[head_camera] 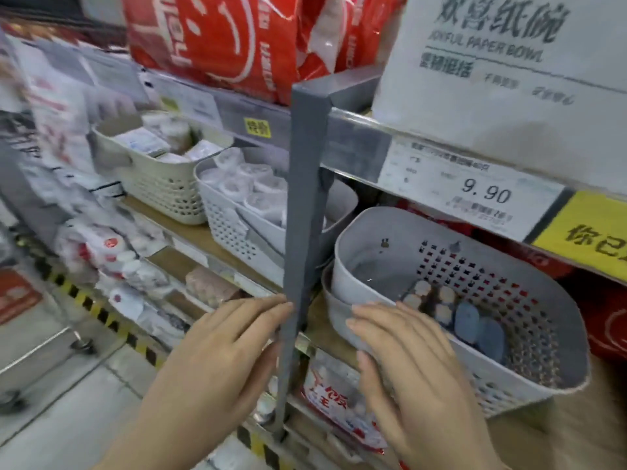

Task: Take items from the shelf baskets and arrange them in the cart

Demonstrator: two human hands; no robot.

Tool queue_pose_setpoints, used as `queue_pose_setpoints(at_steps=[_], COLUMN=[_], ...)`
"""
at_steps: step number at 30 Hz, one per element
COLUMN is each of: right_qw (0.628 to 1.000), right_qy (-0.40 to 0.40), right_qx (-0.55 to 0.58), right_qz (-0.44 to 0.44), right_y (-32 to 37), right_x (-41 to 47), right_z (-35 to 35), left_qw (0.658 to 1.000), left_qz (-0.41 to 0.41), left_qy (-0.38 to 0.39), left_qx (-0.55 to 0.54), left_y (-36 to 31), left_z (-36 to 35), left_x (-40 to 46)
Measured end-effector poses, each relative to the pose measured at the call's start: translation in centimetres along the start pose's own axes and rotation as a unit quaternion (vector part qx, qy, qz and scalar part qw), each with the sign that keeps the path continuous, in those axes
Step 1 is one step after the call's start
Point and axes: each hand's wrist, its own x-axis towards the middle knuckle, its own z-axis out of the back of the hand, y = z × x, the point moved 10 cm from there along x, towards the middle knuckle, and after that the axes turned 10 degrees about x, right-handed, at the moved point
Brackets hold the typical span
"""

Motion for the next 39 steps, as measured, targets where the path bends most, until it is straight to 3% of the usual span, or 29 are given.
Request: queue_pose_setpoints(at_steps=[4,8,13,19,25,32,39], right_qw=[0.996,0.977,0.924,0.886,0.869,0.860,0.859], right_qy=[0.043,0.167,0.325,0.393,0.401,0.439,0.444], right_qx=[0.077,0.132,0.199,0.245,0.279,0.259,0.255], right_qz=[0.031,-0.024,-0.014,0.028,0.082,0.026,0.002], right_y=[3.7,6.4,14.7,27.8,37.5,38.0,41.5], right_x=[1.5,2.8,3.1,5.0,7.1,11.6,20.5], right_z=[-6.2,-15.1,-27.5,-38.1,-44.2,-52.7,-63.5], left_qw=[0.990,0.944,0.889,0.811,0.772,0.777,0.780], left_qz=[0.139,0.323,0.452,0.583,0.635,0.627,0.623], left_qy=[0.021,0.023,0.001,-0.018,-0.014,-0.016,-0.027], left_qx=[-0.003,-0.061,-0.078,-0.043,-0.027,-0.052,-0.046], left_y=[7.3,15.9,23.5,31.6,38.2,47.3,61.1], left_z=[-0.5,-0.7,1.5,4.1,5.2,4.6,6.7], left_x=[-6.6,-15.8,-28.8,-44.0,-52.0,-51.2,-50.2])
